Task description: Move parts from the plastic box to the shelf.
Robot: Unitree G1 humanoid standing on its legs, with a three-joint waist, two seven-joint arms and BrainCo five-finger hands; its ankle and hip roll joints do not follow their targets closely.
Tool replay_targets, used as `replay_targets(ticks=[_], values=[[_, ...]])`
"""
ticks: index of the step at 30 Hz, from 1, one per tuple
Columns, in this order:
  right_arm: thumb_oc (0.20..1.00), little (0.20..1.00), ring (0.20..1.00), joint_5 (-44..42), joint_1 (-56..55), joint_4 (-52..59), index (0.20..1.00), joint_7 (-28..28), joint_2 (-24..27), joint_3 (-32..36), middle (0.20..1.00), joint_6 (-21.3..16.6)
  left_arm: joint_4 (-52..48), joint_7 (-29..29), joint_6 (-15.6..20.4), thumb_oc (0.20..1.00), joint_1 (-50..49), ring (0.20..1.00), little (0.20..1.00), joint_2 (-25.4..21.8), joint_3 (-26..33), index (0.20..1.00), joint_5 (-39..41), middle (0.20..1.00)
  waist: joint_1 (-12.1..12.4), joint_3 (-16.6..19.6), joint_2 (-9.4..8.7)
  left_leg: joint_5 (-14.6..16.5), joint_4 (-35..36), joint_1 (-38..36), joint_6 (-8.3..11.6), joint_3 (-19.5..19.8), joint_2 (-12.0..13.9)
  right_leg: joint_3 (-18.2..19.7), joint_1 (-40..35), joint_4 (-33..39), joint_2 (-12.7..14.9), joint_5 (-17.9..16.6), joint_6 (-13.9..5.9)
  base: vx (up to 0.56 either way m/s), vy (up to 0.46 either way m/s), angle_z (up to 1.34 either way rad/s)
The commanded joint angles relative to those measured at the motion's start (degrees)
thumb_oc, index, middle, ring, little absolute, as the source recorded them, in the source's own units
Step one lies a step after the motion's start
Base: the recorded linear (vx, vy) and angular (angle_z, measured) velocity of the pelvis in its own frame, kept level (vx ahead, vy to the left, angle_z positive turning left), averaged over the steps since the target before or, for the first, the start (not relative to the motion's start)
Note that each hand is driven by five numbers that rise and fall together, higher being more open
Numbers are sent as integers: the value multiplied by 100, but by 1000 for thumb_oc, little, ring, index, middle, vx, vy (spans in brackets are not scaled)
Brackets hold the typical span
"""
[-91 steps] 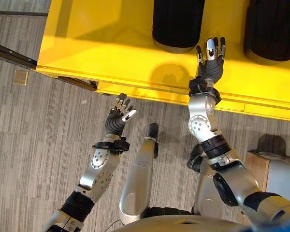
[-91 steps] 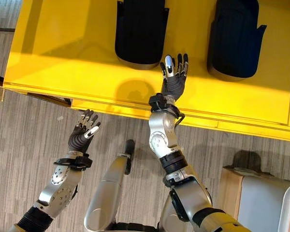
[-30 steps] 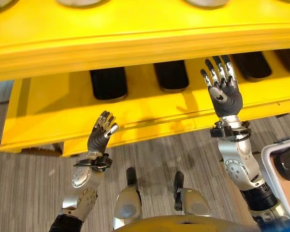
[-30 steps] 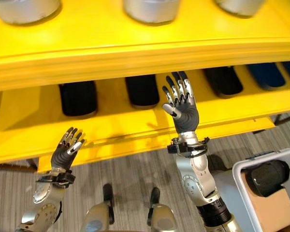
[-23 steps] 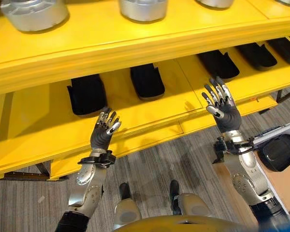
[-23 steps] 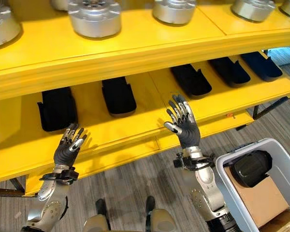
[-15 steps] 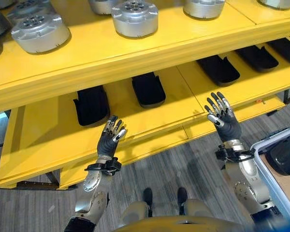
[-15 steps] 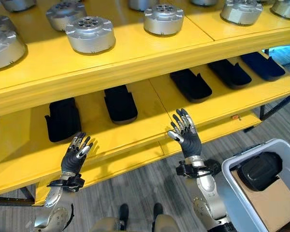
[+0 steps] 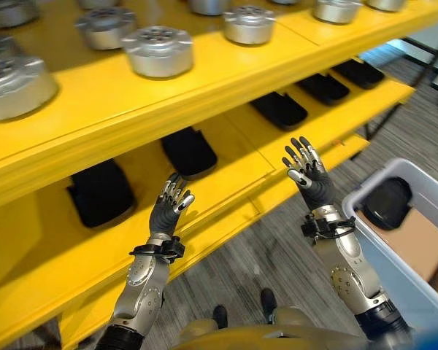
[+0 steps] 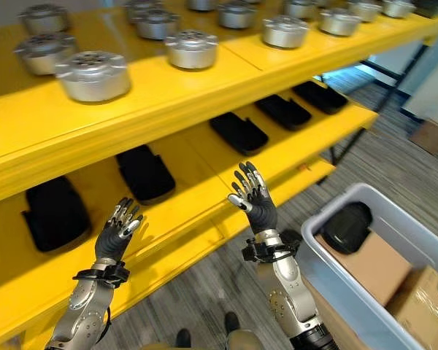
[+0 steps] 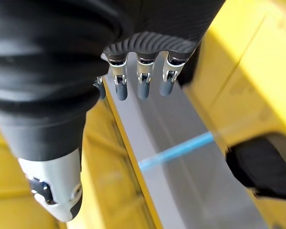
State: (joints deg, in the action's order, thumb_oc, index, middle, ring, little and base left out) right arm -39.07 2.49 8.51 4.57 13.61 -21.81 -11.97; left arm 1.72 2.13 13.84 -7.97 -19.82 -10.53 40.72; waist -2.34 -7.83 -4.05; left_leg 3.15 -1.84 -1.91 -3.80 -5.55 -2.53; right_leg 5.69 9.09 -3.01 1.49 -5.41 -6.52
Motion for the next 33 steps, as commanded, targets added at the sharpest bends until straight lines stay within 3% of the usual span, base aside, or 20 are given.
replay_targets(ticks=[1, 2, 3, 5, 7, 8, 9, 10, 11, 12, 14, 15, 17, 19, 21, 22, 26, 30, 31, 33], values=[[1000, 1000, 1000, 335, 477, 9, 1000, -29, 23, 50, 1000, -158, -338, 86, 229, 1000, -70, 1000, 1000, -113, 249, 1000, -217, 1000, 293, -93, 336, -204, 497, 85, -44, 157, -93, -2229, -235, -824, 432, 920, 147, 25, 15, -173], [1000, 1000, 1000, 318, 499, -68, 1000, -9, -1, 45, 1000, -128, -344, 62, 209, 1000, -152, 1000, 1000, -128, 330, 1000, -187, 1000, 364, -63, 392, -135, 550, 26, -12, 28, 17, -2543, -275, -857, 705, 954, 134, 51, -14, -158], [1000, 1000, 1000, 336, 544, -137, 1000, -35, 20, 22, 1000, -82, -339, 10, 174, 1000, -257, 1000, 1000, -111, 387, 1000, -111, 1000, 388, -57, 399, -48, 614, -101, -17, -122, 81, -2551, -361, -861, 1023, 845, 59, 13, -36, -145], [1000, 1000, 1000, 359, 621, -196, 1000, -42, 12, 5, 1000, -24, -299, -8, 140, 1000, -243, 1000, 1000, -105, 413, 1000, -62, 1000, 380, -17, 381, -62, 639, -89, -76, -213, 40, -2298, -333, -601, 1246, 427, -38, -19, -47, -108], [1000, 1000, 1000, 376, 654, -211, 1000, -53, 23, -1, 1000, 1, -312, -4, 130, 1000, -248, 1000, 1000, -108, 430, 1000, -49, 1000, 381, 14, 390, -20, 623, -95, -75, -229, 42, -2191, -336, -406, 1392, 260, -107, 79, -96, -35], [1000, 1000, 1000, 449, 683, -202, 1000, -44, 25, -13, 1000, 25, -304, -6, 144, 1000, -277, 1000, 1000, -121, 470, 1000, -68, 1000, 349, 32, 368, 79, 583, -148, -69, -271, 36, -1978, -268, -27, 1674, -166, -257, 105, -123, -11], [1000, 1000, 1000, 449, 683, -201, 1000, -44, 25, -13, 1000, 25, -304, -6, 145, 1000, -277, 1000, 1000, -121, 470, 1000, -68, 1000, 354, 32, 368, 82, 581, -148, -70, -276, 36, -1973, -270, -19, 1673, -173, -258, 160, -206, -11], [1000, 1000, 1000, 551, 679, -223, 1000, -42, 39, 36, 1000, 58, -289, 0, 140, 1000, -284, 1000, 1000, -129, 508, 1000, -104, 1000, 354, 59, 308, 199, 585, -264, -17, -412, 95, -2063, -137, 407, 1894, -514, -422, 91, -122, -12], [1000, 1000, 1000, 552, 677, -222, 1000, -42, 40, 36, 1000, 58, -289, 0, 141, 1000, -286, 1000, 1000, -129, 506, 1000, -104, 1000, 356, 48, 316, 207, 588, -284, -16, -411, 102, -2067, -156, 408, 1887, -508, -424, 194, -189, -38], [1000, 1000, 1000, 619, 688, -252, 1000, -25, 34, 50, 1000, 74, -283, 7, 134, 1000, -303, 1000, 1000, -129, 538, 1000, -130, 1000, 371, 77, 305, 317, 605, -394, 27, -436, 150, -2153, -146, 542, 1919, -599, -556, 108, -163, -51], [1000, 1000, 1000, 623, 603, -254, 1000, -49, 91, 169, 1000, 98, -233, 2, 132, 1000, -291, 1000, 1000, -102, 606, 1000, -154, 1000, 384, 96, 160, 369, 584, -494, 96, -617, 194, -2466, -196, 767, 2021, -775, -610, 186, -294, -50], [1000, 1000, 1000, 608, 486, -232, 1000, -79, 173, 259, 1000, 90, -125, -14, 130, 1000, -257, 1000, 1000, -20, 583, 1000, -164, 1000, 353, 174, 50, 412, 602, -590, 180, -693, 237, -2399, -284, 782, 1947, -821, -668, 202, -248, -40], [1000, 1000, 1000, 623, 399, -226, 1000, -69, 241, 361, 1000, 79, -94, 9, 128, 1000, -194, 1000, 1000, 10, 566, 1000, -135, 1000, 308, 196, 43, 416, 556, -589, 273, -655, 371, -2356, -296, 709, 1857, -737, -628, 206, -320, -34], [1000, 1000, 1000, 754, 130, -158, 1000, -32, 455, 654, 1000, 31, -15, -12, 135, 1000, -50, 1000, 1000, 67, 475, 1000, -85, 1000, 95, 197, 105, 415, 422, -613, 504, -564, 796, -2268, -303, 384, 1598, -338, -440, 217, -387, -15], [1000, 1000, 1000, 788, 18, -186, 1000, -22, 501, 754, 1000, 9, 34, -38, 137, 1000, 2, 1000, 1000, 73, 446, 1000, -93, 1000, 16, 199, 126, 385, 402, -630, 592, -566, 954, -2260, -293, 243, 1493, -185, -379, 155, -278, -5], [1000, 1000, 1000, 821, -178, -225, 1000, 43, 624, 951, 1000, -31, 37, -99, 149, 1000, 44, 1000, 1000, 86, 420, 1000, -70, 1000, -128, 220, 192, 315, 333, -646, 742, -610, 1262, -2319, -261, -6, 1312, 99, -258, 187, -325, -1], [1000, 1000, 1000, 759, -336, -192, 1000, 61, 683, 1121, 1000, -113, 61, -133, 138, 1000, 82, 1000, 1000, 147, 386, 1000, -24, 1000, -284, 239, 276, 82, 217, -651, 895, -678, 1573, -2288, -219, -130, 1004, 388, -74, 161, -292, 3], [1000, 1000, 1000, 702, -437, -167, 1000, -40, 815, 1145, 1000, -197, 24, -170, 142, 1000, -49, 1000, 1000, 187, 430, 1000, 29, 1000, -270, 187, 309, -958, -292, -534, 1102, -571, 2009, -2109, -210, -167, 452, 677, 297, 166, -293, -15], [1000, 1000, 1000, 702, -437, -167, 1000, -40, 815, 1145, 1000, -197, 24, -170, 142, 1000, -49, 1000, 1000, 187, 430, 1000, 29, 1000, -270, 187, 309, -958, -292, -533, 1102, -571, 2009, -2109, -210, -167, 451, 677, 297, 135, -237, -24], [1000, 1000, 1000, 751, -569, -120, 1000, -120, 899, 1179, 1000, -224, -54, -253, 108, 1000, -246, 1000, 1000, 130, 497, 1000, 21, 1000, -187, 122, 171, -1583, -1249, -138, 1034, -371, 2302, -1954, -430, -34, 101, 851, 610, 210, -411, -37]])
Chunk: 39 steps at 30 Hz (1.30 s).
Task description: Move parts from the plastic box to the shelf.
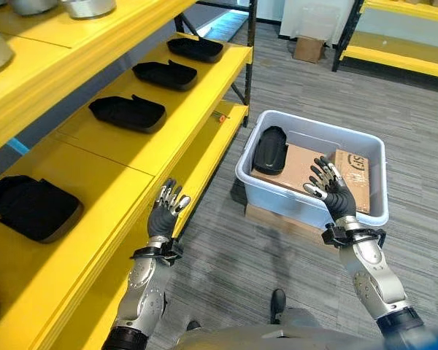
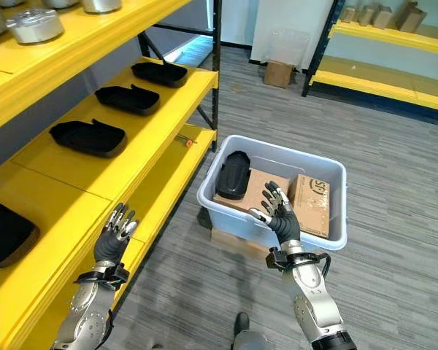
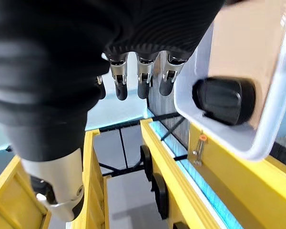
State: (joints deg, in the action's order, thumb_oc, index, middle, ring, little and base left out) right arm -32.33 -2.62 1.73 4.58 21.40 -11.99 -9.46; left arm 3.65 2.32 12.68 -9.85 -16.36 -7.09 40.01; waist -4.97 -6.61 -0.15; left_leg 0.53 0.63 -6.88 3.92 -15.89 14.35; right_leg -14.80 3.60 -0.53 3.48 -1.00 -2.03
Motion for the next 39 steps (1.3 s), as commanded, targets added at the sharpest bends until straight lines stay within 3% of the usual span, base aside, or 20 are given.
replay_targets(ticks=[1, 2, 3, 4, 6, 7, 8, 10, 13, 16, 19, 24, 29, 30, 32, 34, 36, 37, 38, 39], values=[[1000, 1000, 1000, 68, -92, 577, 1000, -163, 158, 213, 1000, -498, -297, -306, 211, 1000, -141, 1000, 1000, -227, 174, 1000, 85, 1000, 134, -74, -308, -1346, -2011, 577, 187, 791, 557, 139, 5, -218, -158, 437, 268, 157, -335, -46], [1000, 1000, 1000, 68, -94, 578, 1000, -164, 157, 214, 1000, -498, -300, -306, 209, 1000, -143, 1000, 1000, -229, 174, 1000, 85, 1000, 125, -73, -302, -1330, -2045, 602, 189, 810, 566, 128, 5, -215, -164, 436, 270, 88, -170, -49], [1000, 1000, 1000, 65, -138, 566, 1000, -181, 186, 212, 1000, -480, -310, -302, 206, 1000, -218, 1000, 1000, -225, 198, 1000, 74, 1000, 213, -165, -369, -1147, -2305, 728, 67, 1002, 328, 174, -97, -166, -174, 498, 312, 44, -105, -49], [1000, 1000, 1000, 100, -127, 526, 1000, -152, 211, 220, 1000, -464, -285, -301, 192, 1000, -232, 1000, 1000, -201, 143, 1000, 52, 1000, 468, -398, -493, -426, -2501, 1671, -175, 1453, -663, 255, -304, -34, -54, 482, 223, 47, -98, -41], [1000, 1000, 1000, 49, -119, 527, 1000, -187, 215, 225, 1000, -464, -286, -314, 194, 1000, -267, 1000, 1000, -205, 167, 1000, 84, 1000, 497, -452, -529, -262, -2268, 1891, -236, 1508, -795, 277, -330, 5, -39, 462, 146, 100, -21, -10], [1000, 1000, 1000, 52, -198, 527, 1000, -217, 211, 269, 1000, -483, -292, -372, 204, 1000, -317, 1000, 1000, -205, 133, 1000, 79, 1000, 517, -490, -488, -423, -1429, 2063, -156, 1449, -658, 264, -452, 101, -63, 519, 91, 161, 14, -16], [1000, 1000, 1000, 52, -200, 528, 1000, -217, 212, 271, 1000, -483, -292, -372, 205, 1000, -318, 1000, 1000, -205, 131, 1000, 78, 1000, 520, -501, -496, -441, -1392, 2030, -157, 1441, -666, 266, -468, 104, -55, 520, 90, 201, 67, -15], [1000, 1000, 1000, 106, -213, 446, 1000, -220, 184, 209, 1000, -519, -244, -377, 219, 1000, -289, 1000, 1000, -204, 53, 1000, -27, 1000, 702, -623, -334, -1109, -32, 2336, 35, 2018, -898, 343, -634, 198, -236, 554, 51, 223, 139, 9], [1000, 1000, 1000, 157, -189, 372, 1000, -206, 154, 177, 1000, -528, -207, -361, 262, 1000, -257, 1000, 1000, -173, 37, 1000, -77, 1000, 757, -616, -263, -1263, 322, 2311, 177, 2269, -817, 481, -758, 216, -237, 679, -7, 236, 186, -37], [1000, 1000, 1000, 136, -290, 281, 1000, -343, 34, 100, 1000, -443, -147, -415, 254, 1000, -277, 1000, 1000, -127, 18, 1000, -10, 1000, 753, -424, -183, -1190, 338, 1966, 133, 2229, -720, 609, -948, 241, -189, 790, -78, 242, 237, -66], [1000, 1000, 1000, 120, -250, 263, 1000, -420, -51, 52, 1000, -338, -271, -430, 270, 1000, -236, 1000, 1000, -224, 59, 1000, 11, 1000, 772, -321, -297, -734, -86, 1858, -117, 2037, -905, 764, -1113, 244, 252, 715, -315, 275, 319, -71], [1000, 1000, 1000, 137, -92, 251, 1000, -480, -147, -138, 1000, -236, -403, -345, 315, 1000, -169, 1000, 1000, -381, 119, 1000, 49, 1000, 807, -240, -411, -322, -390, 1858, -345, 1733, -1146, 892, -979, 109, 643, 594, -549, 161, 233, -34], [1000, 1000, 1000, 157, 121, 258, 1000, -581, -199, -410, 1000, -119, -393, -171, 329, 1000, 3, 1000, 1000, -502, 133, 1000, 4, 1000, 821, -202, -475, 126, -707, 1861, -642, 1664, -1498, 1039, -584, -548, 946, 256, -743, 176, 274, -25], [1000, 1000, 1000, 178, 153, 266, 1000, -592, -241, -485, 1000, -85, -354, -155, 309, 1000, 42, 1000, 1000, -545, 90, 1000, -60, 1000, 761, -243, -414, 185, -643, 1690, -771, 1685, -1610, 1109, -278, -1207, 986, -155, -727, 75, 151, -10], [1000, 1000, 1000, 170, 147, 279, 1000, -607, -263, -515, 1000, -83, -362, -170, 297, 1000, 42, 1000, 1000, -573, 80, 1000, -71, 1000, 730, -285, -365, 182, -575, 1571, -825, 1669, -1655, 1129, -103, -1586, 999, -362, -699, 88, 197, -3], [1000, 1000, 1000, 161, 133, 312, 1000, -639, -284, -572, 1000, -83, -451, -188, 258, 1000, 8, 1000, 1000, -653, 74, 1000, -132, 1000, 665, -397, -224, 219, -416, 1281, -915, 1625, -1666, 932, 196, -2241, 1002, -515, -613, 158, 251, 4], [1000, 1000, 1000, 130, 117, 297, 1000, -641, -332, -608, 1000, -52, -471, -232, 221, 1000, 1, 1000, 1000, -670, 61, 1000, -159, 1000, 607, -473, -135, 279, -248, 1004, -935, 1539, -1630, 653, 490, -2214, 985, -391, -554, 197, 143, -10], [1000, 1000, 1000, 100, 132, 280, 1000, -634, -325, -615, 1000, -43, -474, -257, 209, 1000, -50, 1000, 1000, -688, 83, 1000, -137, 1000, 550, -499, -110, 307, -126, 820, -903, 1480, -1620, 428, 651, -1684, 913, -311, -546, 125, 5, -26], [1000, 1000, 1000, 100, 132, 280, 1000, -634, -325, -616, 1000, -43, -475, -258, 209, 1000, -52, 1000, 1000, -687, 85, 1000, -137, 1000, 546, -506, -103, 308, -119, 805, -900, 1485, -1612, 419, 630, -1669, 905, -315, -544, 237, -18, -33], [1000, 1000, 1000, 152, 179, 213, 1000, -622, -346, -636, 1000, -28, -458, -272, 205, 1000, -108, 1000, 1000, -656, 144, 1000, -137, 1000, 554, -549, -127, 355, -64, 666, -852, 1361, -1621, 74, 768, -917, 983, -495, -670, 124, -29, -11]])
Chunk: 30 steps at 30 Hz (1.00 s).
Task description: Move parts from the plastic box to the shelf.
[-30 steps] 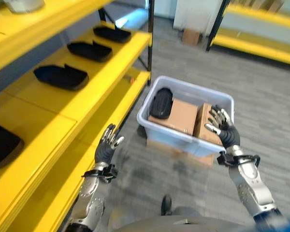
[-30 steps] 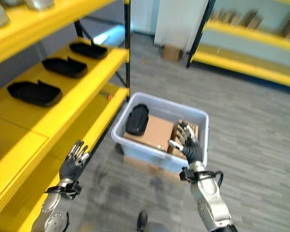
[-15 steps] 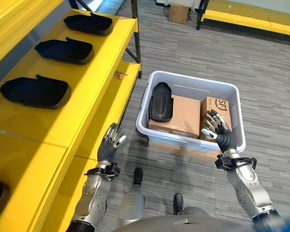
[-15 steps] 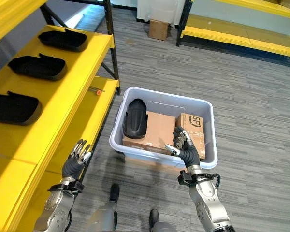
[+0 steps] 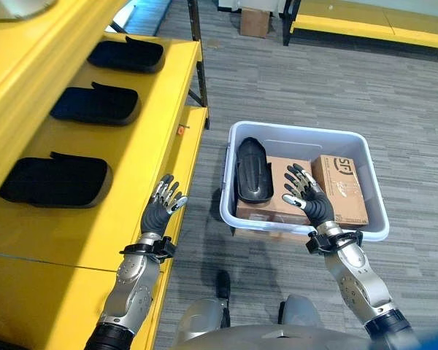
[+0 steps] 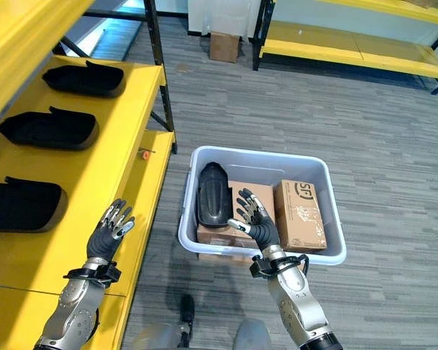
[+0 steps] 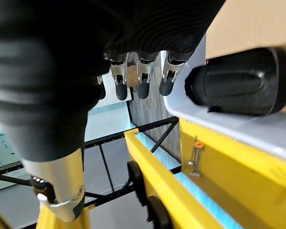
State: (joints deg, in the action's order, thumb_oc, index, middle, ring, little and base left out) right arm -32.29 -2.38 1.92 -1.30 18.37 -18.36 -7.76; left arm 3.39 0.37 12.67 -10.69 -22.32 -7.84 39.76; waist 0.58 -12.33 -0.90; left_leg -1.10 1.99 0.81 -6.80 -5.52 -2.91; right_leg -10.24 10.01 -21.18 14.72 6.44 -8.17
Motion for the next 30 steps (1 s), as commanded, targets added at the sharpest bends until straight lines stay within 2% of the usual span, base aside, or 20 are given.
replay_targets(ticks=[1, 2, 3, 4, 5, 6, 11, 13, 14, 15, 17, 20, 22, 25, 26, 29, 30], values=[[1000, 1000, 1000, 149, 157, 193, 1000, -34, -43, -1, 1000, -199, -433, -77, 205, 1000, -27, 1000, 1000, -58, 221, 1000, -113, 1000, -4, 15, -40, 521, -191, -122, 224, 326, 120, -395, 90, 1191, -160, -1258, -56, 218, -78, -17], [1000, 1000, 1000, 211, 230, 199, 1000, -27, -17, -28, 1000, -210, -428, -94, 220, 1000, -105, 1000, 1000, -47, 304, 1000, -116, 1000, -19, -8, -46, 552, -114, -272, 306, 234, 192, -618, 108, 1715, -138, -1381, -175, 108, -53, -23], [1000, 1000, 1000, 211, 227, 199, 1000, -27, -15, -30, 1000, -210, -429, -95, 220, 1000, -110, 1000, 1000, -45, 305, 1000, -116, 1000, -17, -24, -31, 565, -107, -305, 312, 234, 210, -624, 74, 1727, -157, -1378, -175, 207, -149, -42], [1000, 1000, 1000, 187, 204, 294, 1000, -73, 3, -28, 1000, -221, -444, -142, 203, 1000, -157, 1000, 1000, 6, 321, 1000, -112, 1000, -29, 36, -107, 579, -12, -382, 393, 187, 230, -628, -56, 2044, -240, -1393, -187, 106, -99, -28], [1000, 1000, 1000, 187, 205, 295, 1000, -73, 1, -27, 1000, -220, -444, -141, 203, 1000, -156, 1000, 1000, 4, 322, 1000, -112, 1000, -34, 43, -117, 564, -9, -367, 391, 190, 219, -630, -49, 2060, -231, -1408, -186, 208, -194, -12], [1000, 1000, 1000, 195, 141, 305, 1000, -76, 27, -9, 1000, -222, -402, -183, 198, 1000, -171, 1000, 1000, 107, 257, 1000, -116, 1000, -19, 164, -200, 615, 22, -393, 441, 216, 227, -578, -264, 2225, -290, -1372, -140, 99, -96, 8], [1000, 1000, 1000, 127, 72, 397, 1000, -96, 122, 43, 1000, -235, -406, -221, 207, 1000, -219, 1000, 1000, 201, 248, 1000, -42, 1000, -28, 300, -248, 692, -65, -429, 577, 285, 365, -623, -449, 2207, -397, -1226, -46, 143, -174, 21], [1000, 1000, 1000, 55, -43, 466, 1000, -116, 225, 129, 1000, -247, -447, -245, 160, 1000, -254, 1000, 1000, 230, 195, 1000, 6, 1000, -69, 385, -220, 677, -86, -435, 706, 284, 552, -691, -557, 2241, -508, -1063, 51, 148, -232, -4], [1000, 1000, 1000, 54, -46, 468, 1000, -116, 227, 130, 1000, -246, -448, -245, 160, 1000, -256, 1000, 1000, 231, 194, 1000, 6, 1000, -71, 387, -216, 676, -83, -435, 709, 287, 556, -695, -558, 2242, -512, -1062, 54, 138, -255, 6], [1000, 1000, 1000, 24, -110, 486, 1000, -111, 278, 185, 1000, -255, -458, -264, 130, 1000, -275, 1000, 1000, 235, 158, 1000, 30, 1000, -96, 411, -184, 615, -36, -451, 805, 279, 687, -720, -583, 2266, -599, -963, 117, 93, -196, 8], [1000, 1000, 1000, 20, -133, 503, 1000, -98, 297, 197, 1000, -269, -461, -264, 128, 1000, -272, 1000, 1000, 242, 137, 1000, 35, 1000, -110, 417, -162, 584, -11, -445, 856, 266, 751, -729, -589, 2270, -644, -919, 141, 70, -168, 12], [1000, 1000, 1000, -44, -162, 530, 1000, -66, 358, 260, 1000, -298, -495, -251, 117, 1000, -263, 1000, 1000, 258, 125, 1000, 39, 1000, -153, 415, -96, 465, -5, -412, 1029, 246, 989, -735, -611, 2302, -811, -715, 273, 63, -216, -2], [1000, 1000, 1000, -86, -164, 549, 1000, -73, 370, 259, 1000, -311, -499, -240, 119, 1000, -246, 1000, 1000, 261, 121, 1000, 33, 1000, -161, 398, -81, 441, -131, -343, 1066, 257, 1034, -713, -625, 2298, -862, -665, 323, 39, -168, 10], [1000, 1000, 1000, -116, -91, 531, 1000, -58, 442, 236, 1000, -355, -469, -234, 147, 1000, -158, 1000, 1000, 293, 106, 1000, 54, 1000, -105, 192, -63, 240, -1066, 93, 1214, 380, 1044, -734, -727, 2307, -945, -537, 469, -15, -162, 19], [1000, 1000, 1000, -83, 85, 498, 1000, -18, 488, 174, 1000, -398, -479, -181, 193, 1000, -53, 1000, 1000, 271, 89, 1000, 51, 1000, -14, 31, -93, 97, -1616, 377, 1255, 758, 849, -682, -732, 2283, -960, -528, 539, -26, -124, 16], [1000, 1000, 1000, -85, 172, 500, 1000, 20, 486, 163, 1000, -419, -488, -160, 179, 1000, 13, 1000, 1000, 275, 85, 1000, 68, 1000, -16, 26, -142, 43, -1431, 513, 1228, 884, 885, -675, -699, 2289, -948, -481, 539, 36, -17, 2], [1000, 1000, 1000, -78, 183, 516, 1000, 67, 506, 188, 1000, -442, -559, -145, 165, 1000, 11, 1000, 1000, 260, 50, 1000, 60, 1000, -60, 46, -183, 31, -928, 541, 1191, 802, 1202, -661, -711, 2298, -884, -454, 472, 72, 43, -4]])
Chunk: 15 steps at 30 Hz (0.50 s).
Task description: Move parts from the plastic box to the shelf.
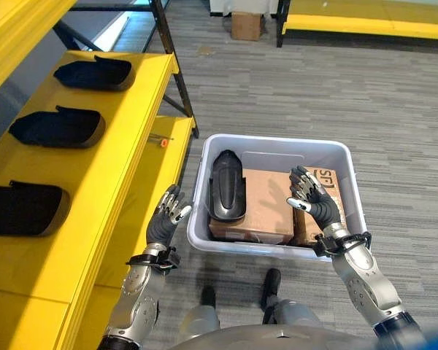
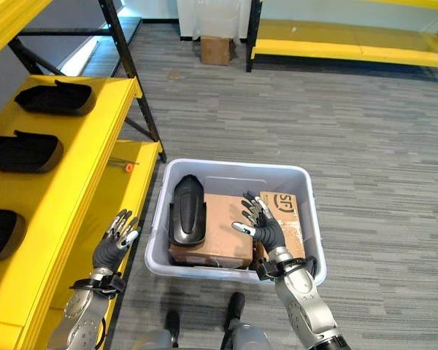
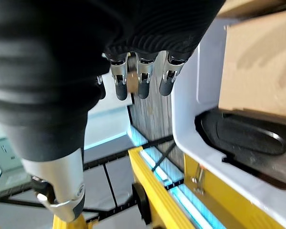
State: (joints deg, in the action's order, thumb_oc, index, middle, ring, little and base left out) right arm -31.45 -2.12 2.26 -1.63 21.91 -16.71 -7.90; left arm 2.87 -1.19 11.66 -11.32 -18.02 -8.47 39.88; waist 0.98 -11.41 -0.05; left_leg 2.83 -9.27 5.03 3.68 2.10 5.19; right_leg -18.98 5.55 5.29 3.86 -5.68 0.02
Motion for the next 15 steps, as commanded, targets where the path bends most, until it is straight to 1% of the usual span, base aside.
replay_targets(ticks=[1, 2, 3, 4, 5, 6, 7, 8, 9, 10, 12, 14, 15], values=[[1000, 1000, 1000, -162, 155, 483, 1000, 101, 154, 23, 1000, -428, -508, 13, 265, 1000, 73, 1000, 1000, -169, 112, 1000, 48, 1000, -88, -49, -269, -377, 240, 86, 146, 25, 398, 224, -269, -355, 199, 764, -346, 83, 87, -2], [1000, 1000, 1000, -163, 163, 487, 1000, 144, 158, 59, 1000, -447, -524, 45, 283, 1000, 118, 1000, 1000, -178, 80, 1000, 45, 1000, -120, -72, -278, -464, 512, 149, 146, -78, 592, 222, -246, -377, 265, 780, -382, 18, 114, 4], [1000, 1000, 1000, -149, 184, 482, 1000, 216, 167, 93, 1000, -482, -526, 85, 287, 1000, 186, 1000, 1000, -188, 50, 1000, 14, 1000, -159, -118, -235, -722, 771, 308, 197, -229, 796, 204, -224, -394, 331, 794, -435, 17, 176, 15], [1000, 1000, 1000, -153, 217, 462, 1000, 257, 184, 121, 1000, -496, -524, 92, 297, 1000, 247, 1000, 1000, -187, 22, 1000, 4, 1000, -162, -160, -190, -885, 935, 349, 228, -306, 878, 223, -186, -428, 365, 810, -464, 32, 292, 27], [1000, 1000, 1000, -171, 248, 455, 1000, 289, 197, 108, 1000, -544, -520, 113, 362, 1000, 345, 1000, 1000, -186, 8, 1000, 13, 1000, -168, -235, -81, -791, 926, 294, 262, -316, 946, 363, -100, -556, 415, 873, -525, 29, 220, 9], [1000, 1000, 1000, -172, 251, 455, 1000, 289, 198, 110, 1000, -543, -518, 112, 362, 1000, 349, 1000, 1000, -185, 8, 1000, 13, 1000, -166, -222, -82, -800, 925, 316, 259, -316, 943, 366, -78, -555, 418, 863, -524, 7, 252, -35], [1000, 1000, 1000, -174, 298, 436, 1000, 303, 156, 25, 1000, -530, -525, 97, 359, 1000, 407, 1000, 1000, -190, -49, 1000, -5, 1000, -180, -258, -14, -718, 890, 315, 245, -319, 928, 492, 9, -583, 428, 798, -550, -49, 284, -60], [1000, 1000, 1000, -170, 397, 494, 1000, 330, 128, -36, 1000, -563, -577, 80, 398, 1000, 637, 1000, 1000, -234, -209, 1000, -57, 1000, -260, -381, 45, -692, 872, 420, 252, -536, 827, 549, 180, -590, 571, 613, -605, -45, 285, -55], [1000, 1000, 1000, -169, 401, 494, 1000, 330, 128, -33, 1000, -562, -572, 80, 400, 1000, 644, 1000, 1000, -234, -210, 1000, -57, 1000, -252, -379, 40, -689, 865, 428, 247, -544, 821, 558, 192, -592, 577, 610, -609, -43, 369, -37], [1000, 1000, 1000, -296, 529, 609, 1000, 389, 46, -48, 1000, -610, -574, 130, 453, 1000, 975, 1000, 1000, -342, -339, 1000, -223, 1000, -299, -528, -18, -572, 721, 533, 240, -757, 704, 678, 330, -566, 700, 463, -685, -19, 181, -40], [1000, 1000, 1000, -302, 577, 669, 1000, 394, 18, -85, 1000, -615, -579, 185, 482, 1000, 1080, 1000, 1000, -385, -352, 1000, -317, 1000, -298, -551, -56, -559, 709, 600, 224, -823, 664, 742, 437, -539, 739, 384, -703, -32, 185, -32], [1000, 1000, 1000, -283, 833, 676, 1000, 479, -63, -207, 1000, -650, -499, 385, 582, 1000, 1499, 1000, 1000, -459, -444, 1000, -496, 1000, -318, -682, -151, -470, 629, 735, 188, -962, 585, 868, 634, -484, 816, 236, -760, -64, 186, -2], [1000, 1000, 1000, -294, 980, 784, 1000, 534, -129, -309, 1000, -679, -427, 546, 618, 1000, 1843, 1000, 1000, -424, -553, 1000, -609, 1000, -345, -760, -222, -412, 513, 844, 183, -1091, 557, 897, 747, -458, 872, 178, -774, -45, 125, -4]])
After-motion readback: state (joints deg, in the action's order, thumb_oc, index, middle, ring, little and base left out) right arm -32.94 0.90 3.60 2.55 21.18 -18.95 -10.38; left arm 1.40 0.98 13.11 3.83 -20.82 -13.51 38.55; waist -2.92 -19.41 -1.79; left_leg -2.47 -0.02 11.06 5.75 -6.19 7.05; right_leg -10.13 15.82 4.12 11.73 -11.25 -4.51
